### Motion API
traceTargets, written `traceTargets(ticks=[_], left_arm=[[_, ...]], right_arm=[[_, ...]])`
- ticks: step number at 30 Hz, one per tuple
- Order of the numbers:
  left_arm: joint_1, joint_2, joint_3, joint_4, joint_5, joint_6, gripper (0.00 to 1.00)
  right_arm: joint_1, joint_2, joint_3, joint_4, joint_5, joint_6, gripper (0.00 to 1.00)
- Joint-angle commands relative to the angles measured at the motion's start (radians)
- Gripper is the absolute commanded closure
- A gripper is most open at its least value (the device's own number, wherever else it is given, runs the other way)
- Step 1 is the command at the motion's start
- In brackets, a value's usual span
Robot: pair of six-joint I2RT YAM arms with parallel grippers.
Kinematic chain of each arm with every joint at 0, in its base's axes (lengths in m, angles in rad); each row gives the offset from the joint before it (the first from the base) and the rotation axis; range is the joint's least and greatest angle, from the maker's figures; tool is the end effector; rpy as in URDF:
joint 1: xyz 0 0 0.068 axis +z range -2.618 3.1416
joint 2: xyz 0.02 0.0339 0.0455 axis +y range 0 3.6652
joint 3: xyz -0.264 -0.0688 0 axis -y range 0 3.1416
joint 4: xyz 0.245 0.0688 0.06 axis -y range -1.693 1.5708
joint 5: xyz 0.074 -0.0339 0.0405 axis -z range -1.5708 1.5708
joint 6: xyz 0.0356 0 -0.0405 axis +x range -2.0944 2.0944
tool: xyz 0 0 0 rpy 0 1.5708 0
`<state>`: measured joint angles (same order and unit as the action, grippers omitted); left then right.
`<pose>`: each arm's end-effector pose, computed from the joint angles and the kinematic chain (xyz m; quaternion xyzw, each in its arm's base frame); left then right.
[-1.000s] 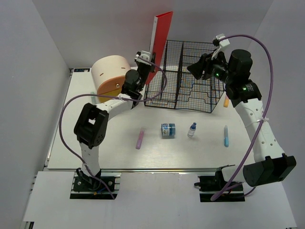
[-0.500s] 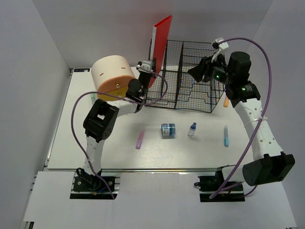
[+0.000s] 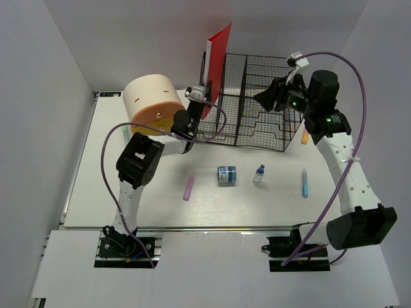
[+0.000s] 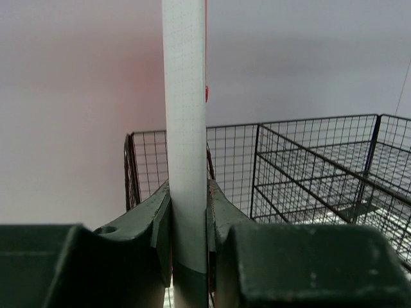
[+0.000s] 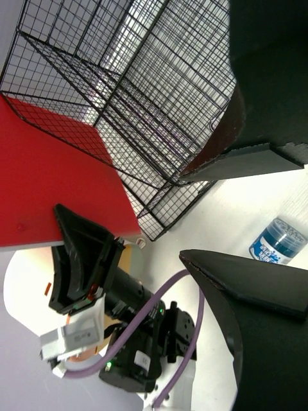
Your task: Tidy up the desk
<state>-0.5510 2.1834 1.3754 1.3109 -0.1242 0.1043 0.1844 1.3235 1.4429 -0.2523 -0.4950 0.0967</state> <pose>0.4115 -0.2477 0.2465 0.1129 0.4981 -0.1595 0.8448 0.2878 0.0709 0.4443 -0.1932 0.7218 0.2720 0.6064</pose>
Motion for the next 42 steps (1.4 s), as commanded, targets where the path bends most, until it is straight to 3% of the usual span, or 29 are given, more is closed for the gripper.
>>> traceTargets(ticks=[1, 15, 28, 29, 31, 36, 42], left_arm=[[0.005, -0.001, 0.033, 0.157, -0.006, -0.011, 1.0], [0.023, 0.01, -0.036, 0.326, -0.003, -0.014, 1.0], [0.014, 0.024, -0.104, 0.34, -0.037, -0.011, 0.99], [0.014, 0.023, -0.105, 0.34, -0.043, -0.011, 0.95], [0.014, 0.021, -0.111, 0.335, -0.048, -0.012, 0.73], [0.005, -0.011, -0.162, 0.326, -0.052, -0.006, 0.42], [0.005, -0.068, -0.231, 0.288, -0.057, -0.011, 0.24]], right_arm=[[-0.003, -0.01, 0.002, 0.056, -0.024, -0.008, 0.47], [-0.006, -0.024, -0.016, 0.08, -0.059, 0.009, 0.48], [-0.008, -0.043, -0.07, 0.099, -0.068, 0.001, 0.48], [-0.008, -0.043, -0.075, 0.1, -0.068, 0.001, 0.47], [-0.007, -0.046, -0.078, 0.105, -0.07, 0.0, 0.48], [-0.007, -0.05, -0.084, 0.107, -0.07, 0.0, 0.48], [-0.01, -0.061, -0.104, 0.119, -0.07, 0.0, 0.47]])
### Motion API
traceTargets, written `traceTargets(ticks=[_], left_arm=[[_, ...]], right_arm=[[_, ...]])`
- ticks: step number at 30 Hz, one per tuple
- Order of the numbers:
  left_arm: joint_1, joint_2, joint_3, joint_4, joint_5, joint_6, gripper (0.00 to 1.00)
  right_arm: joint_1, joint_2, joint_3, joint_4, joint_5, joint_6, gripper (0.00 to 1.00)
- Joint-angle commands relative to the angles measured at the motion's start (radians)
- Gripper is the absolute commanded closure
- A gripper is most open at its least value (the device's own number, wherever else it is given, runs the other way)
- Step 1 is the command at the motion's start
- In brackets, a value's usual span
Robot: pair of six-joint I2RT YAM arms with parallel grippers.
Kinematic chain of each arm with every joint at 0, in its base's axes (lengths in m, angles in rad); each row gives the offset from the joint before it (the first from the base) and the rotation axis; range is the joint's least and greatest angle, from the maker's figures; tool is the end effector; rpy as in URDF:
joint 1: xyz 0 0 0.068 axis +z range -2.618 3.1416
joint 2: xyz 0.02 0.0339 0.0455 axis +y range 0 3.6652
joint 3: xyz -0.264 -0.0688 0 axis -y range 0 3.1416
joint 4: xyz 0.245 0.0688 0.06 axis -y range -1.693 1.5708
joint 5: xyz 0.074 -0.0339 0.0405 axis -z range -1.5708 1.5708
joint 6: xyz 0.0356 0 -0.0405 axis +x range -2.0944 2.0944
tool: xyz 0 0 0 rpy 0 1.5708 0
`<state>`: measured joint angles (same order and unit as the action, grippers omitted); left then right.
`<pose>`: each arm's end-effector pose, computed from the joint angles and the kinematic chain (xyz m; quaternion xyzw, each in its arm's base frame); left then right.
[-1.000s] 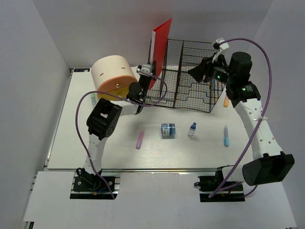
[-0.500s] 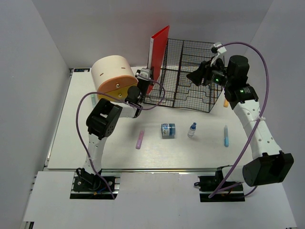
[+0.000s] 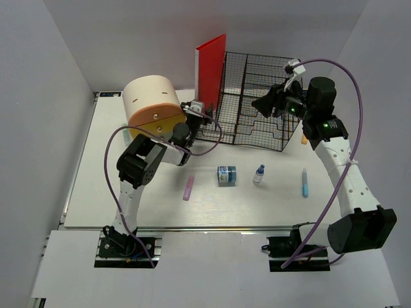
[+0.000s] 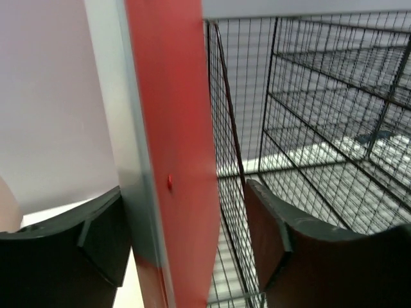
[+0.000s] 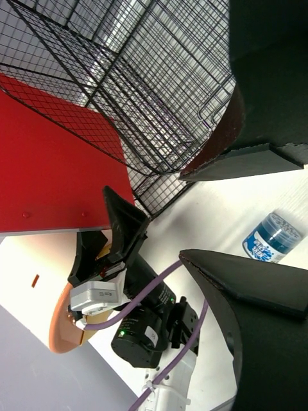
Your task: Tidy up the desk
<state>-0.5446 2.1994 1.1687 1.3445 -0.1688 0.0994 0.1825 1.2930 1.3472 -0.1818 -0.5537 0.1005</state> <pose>0.3935 -0.2314 0.1814 0.1207 0.5773 -0.1296 0.7971 0.2842 0.0715 0.4273 -0.2100 0.7142 0.2928 0.6001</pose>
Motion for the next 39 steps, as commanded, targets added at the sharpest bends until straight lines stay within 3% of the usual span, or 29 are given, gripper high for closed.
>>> traceTargets(ticks=[1, 12, 18, 22, 28, 32, 35, 39], left_arm=[[-0.002, -0.09, -0.029, 0.24, -0.009, -0.01, 0.22], [-0.002, -0.211, 0.069, -0.089, 0.002, -0.009, 0.16], [0.008, -0.245, 0.221, -0.417, 0.028, -0.049, 0.16], [0.017, -0.288, 0.345, -0.747, 0.071, -0.075, 0.14], [0.017, -0.265, 0.512, -1.06, 0.026, -0.075, 0.12], [0.026, -0.167, 0.788, -1.284, 0.017, -0.069, 0.17], [0.037, -0.112, 0.902, -1.403, 0.02, -0.082, 0.21], [0.037, -0.099, 0.944, -1.472, 0.029, -0.087, 0.29]], right_arm=[[-0.008, -0.035, -0.01, 0.05, -0.011, -0.004, 0.47], [-0.012, -0.054, -0.026, 0.054, -0.015, -0.007, 0.47], [-0.015, -0.06, -0.033, 0.059, -0.018, -0.007, 0.47], [-0.025, -0.069, -0.037, 0.058, -0.02, -0.008, 0.47], [-0.029, -0.072, -0.045, 0.067, -0.037, -0.005, 0.47], [-0.031, -0.08, -0.051, 0.07, -0.035, -0.002, 0.47], [-0.038, -0.086, -0.054, 0.07, -0.037, -0.004, 0.47], [-0.043, -0.087, -0.059, 0.073, -0.043, -0.001, 0.47]])
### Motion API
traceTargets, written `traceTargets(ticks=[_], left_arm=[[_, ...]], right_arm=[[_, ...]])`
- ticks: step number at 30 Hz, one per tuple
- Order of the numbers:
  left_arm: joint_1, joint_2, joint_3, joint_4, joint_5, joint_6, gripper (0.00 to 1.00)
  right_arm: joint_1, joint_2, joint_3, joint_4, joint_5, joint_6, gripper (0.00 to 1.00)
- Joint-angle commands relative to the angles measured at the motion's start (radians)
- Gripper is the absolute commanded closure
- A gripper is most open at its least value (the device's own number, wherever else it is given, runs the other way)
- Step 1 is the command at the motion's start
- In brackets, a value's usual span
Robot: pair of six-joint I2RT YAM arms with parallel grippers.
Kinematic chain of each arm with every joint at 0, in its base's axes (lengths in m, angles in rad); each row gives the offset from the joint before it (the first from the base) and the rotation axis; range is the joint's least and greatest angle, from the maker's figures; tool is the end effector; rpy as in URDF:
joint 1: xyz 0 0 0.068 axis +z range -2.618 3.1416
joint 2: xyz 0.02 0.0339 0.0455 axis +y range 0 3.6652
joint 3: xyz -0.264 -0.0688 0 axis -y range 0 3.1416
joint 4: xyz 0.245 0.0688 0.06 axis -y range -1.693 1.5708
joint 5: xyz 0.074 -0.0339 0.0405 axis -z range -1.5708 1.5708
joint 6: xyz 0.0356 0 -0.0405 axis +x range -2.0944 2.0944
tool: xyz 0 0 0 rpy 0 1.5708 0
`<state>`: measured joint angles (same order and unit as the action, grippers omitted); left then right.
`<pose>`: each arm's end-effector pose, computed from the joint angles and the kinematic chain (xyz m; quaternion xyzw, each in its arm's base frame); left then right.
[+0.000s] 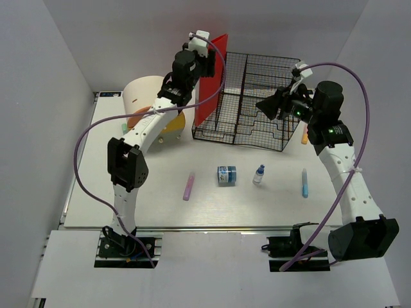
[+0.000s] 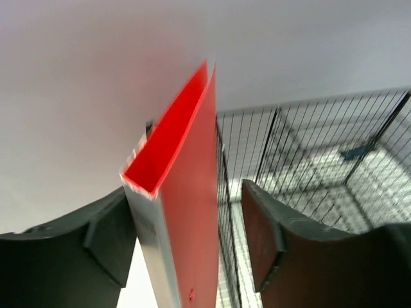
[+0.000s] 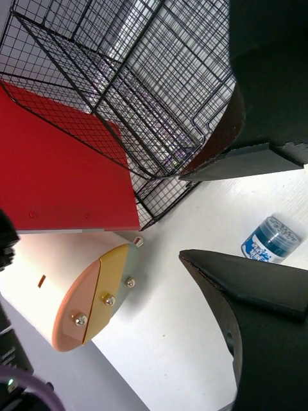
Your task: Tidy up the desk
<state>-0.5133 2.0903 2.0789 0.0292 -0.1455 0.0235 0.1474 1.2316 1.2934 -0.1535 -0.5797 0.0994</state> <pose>0.4433 -0.2439 0.4018 0.1354 0.6877 -0.1231 0.7026 0.2705 0.0599 0.4280 -0.2096 0.7031 0.2890 0.6149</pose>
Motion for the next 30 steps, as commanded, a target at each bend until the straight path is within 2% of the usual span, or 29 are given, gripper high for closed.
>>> traceTargets(ticks=[1, 7, 14, 17, 18, 20, 22, 27, 30], left_arm=[[0.006, 0.011, 0.04, -0.169, 0.009, -0.013, 0.31], [0.015, 0.013, 0.03, -0.206, 0.007, -0.011, 0.36], [0.015, 0.037, 0.056, -0.215, 0.029, -0.04, 0.5], [0.015, 0.043, 0.06, -0.209, 0.041, -0.045, 0.58], [0.015, 0.045, 0.06, -0.21, 0.041, -0.045, 0.66], [0.015, 0.045, 0.06, -0.212, 0.046, -0.048, 0.72], [0.015, 0.043, 0.058, -0.212, 0.044, -0.048, 0.83], [0.015, 0.031, 0.046, -0.19, 0.053, -0.047, 0.98], [0.015, 0.024, 0.043, -0.17, 0.06, -0.037, 1.0]], right_arm=[[-0.011, -0.029, -0.006, 0.045, -0.02, 0.002, 0.47], [-0.019, -0.03, -0.011, 0.052, -0.026, 0.006, 0.47], [-0.028, -0.032, -0.02, 0.058, -0.026, 0.01, 0.47], [-0.029, -0.032, -0.022, 0.06, -0.029, 0.011, 0.46], [-0.032, -0.032, -0.022, 0.06, -0.029, 0.01, 0.47], [-0.035, -0.031, -0.022, 0.062, -0.031, 0.011, 0.47], [-0.039, -0.03, -0.023, 0.06, -0.032, 0.013, 0.47], [-0.043, -0.034, -0.026, 0.066, -0.042, 0.016, 0.47], [-0.045, -0.035, -0.029, 0.068, -0.045, 0.019, 0.47]])
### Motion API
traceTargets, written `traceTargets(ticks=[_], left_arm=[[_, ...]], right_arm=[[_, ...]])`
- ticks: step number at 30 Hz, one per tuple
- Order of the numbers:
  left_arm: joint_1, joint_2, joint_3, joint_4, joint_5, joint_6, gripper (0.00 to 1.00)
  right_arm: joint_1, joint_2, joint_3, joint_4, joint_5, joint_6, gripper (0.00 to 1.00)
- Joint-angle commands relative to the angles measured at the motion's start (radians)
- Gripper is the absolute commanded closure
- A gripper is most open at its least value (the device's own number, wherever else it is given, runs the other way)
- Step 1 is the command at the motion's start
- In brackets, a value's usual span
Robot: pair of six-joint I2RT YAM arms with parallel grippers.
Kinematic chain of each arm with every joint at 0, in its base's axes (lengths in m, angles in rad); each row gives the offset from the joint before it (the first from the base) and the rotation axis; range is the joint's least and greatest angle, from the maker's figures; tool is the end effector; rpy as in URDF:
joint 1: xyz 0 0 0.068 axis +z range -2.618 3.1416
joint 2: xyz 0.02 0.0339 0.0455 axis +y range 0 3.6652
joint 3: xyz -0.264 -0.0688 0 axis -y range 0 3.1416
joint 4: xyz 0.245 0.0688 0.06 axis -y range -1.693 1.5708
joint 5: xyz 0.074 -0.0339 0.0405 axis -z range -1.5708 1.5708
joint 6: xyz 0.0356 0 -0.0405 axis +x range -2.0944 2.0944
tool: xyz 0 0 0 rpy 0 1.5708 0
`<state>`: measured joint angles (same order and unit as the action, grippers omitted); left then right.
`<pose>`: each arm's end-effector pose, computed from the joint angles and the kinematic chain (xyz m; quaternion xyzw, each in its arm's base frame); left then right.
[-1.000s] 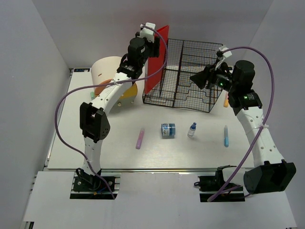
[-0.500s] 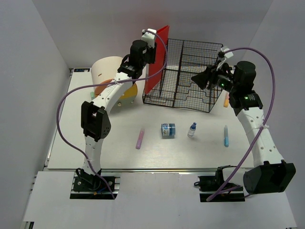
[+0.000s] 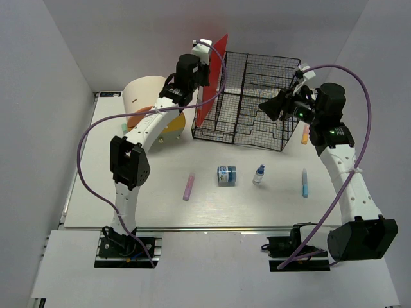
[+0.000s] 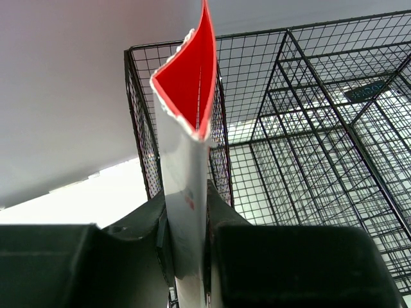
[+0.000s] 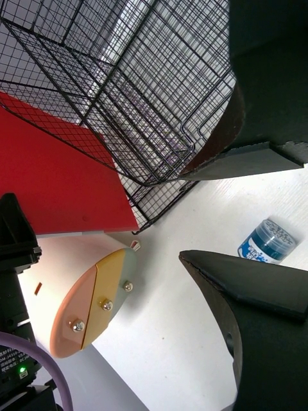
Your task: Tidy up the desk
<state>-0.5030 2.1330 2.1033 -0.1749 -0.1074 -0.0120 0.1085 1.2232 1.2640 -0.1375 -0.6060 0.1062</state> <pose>0.4526 -0.2447 0.3673 0.1554 0.7595 -0.1203 0.6201 0.2714 0.0500 0.4217 -0.2014 0.7065 0.2884 0.6141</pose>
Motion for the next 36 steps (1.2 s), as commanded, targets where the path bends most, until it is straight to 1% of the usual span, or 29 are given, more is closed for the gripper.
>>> traceTargets(ticks=[1, 4, 5, 6, 9, 15, 18, 25, 26, 36], left_arm=[[0.004, -0.025, 0.017, 0.049, 0.023, 0.0, 1.0], [0.004, -0.059, -0.034, 0.107, 0.043, 0.01, 1.0], [0.004, -0.089, -0.075, 0.13, 0.051, 0.01, 1.0], [0.004, -0.103, -0.1, 0.15, 0.054, 0.039, 1.0], [0.004, -0.163, -0.212, 0.302, 0.072, 0.049, 1.0], [0.004, -0.232, -0.382, 0.464, 0.069, 0.057, 1.0], [0.004, -0.251, -0.43, 0.527, 0.078, 0.053, 1.0], [0.014, -0.24, -0.46, 0.624, 0.106, 0.044, 1.0], [0.014, -0.237, -0.459, 0.632, 0.138, 0.04, 1.0], [0.034, -0.22, -0.46, 0.695, 0.14, 0.044, 1.0]], right_arm=[[-0.007, -0.027, -0.002, 0.05, -0.018, 0.013, 0.47], [-0.012, -0.027, -0.002, 0.052, -0.02, 0.015, 0.47], [-0.01, -0.027, -0.002, 0.052, -0.023, 0.013, 0.47], [-0.012, -0.027, -0.002, 0.053, -0.023, 0.015, 0.47], [-0.012, -0.025, -0.003, 0.055, -0.026, 0.016, 0.46], [-0.015, -0.028, -0.006, 0.055, -0.028, 0.018, 0.47], [-0.015, -0.027, -0.006, 0.056, -0.026, 0.02, 0.47], [-0.02, -0.024, -0.009, 0.059, -0.029, 0.02, 0.47], [-0.021, -0.025, -0.011, 0.056, -0.029, 0.02, 0.47], [-0.024, -0.025, -0.014, 0.059, -0.035, 0.02, 0.47]])
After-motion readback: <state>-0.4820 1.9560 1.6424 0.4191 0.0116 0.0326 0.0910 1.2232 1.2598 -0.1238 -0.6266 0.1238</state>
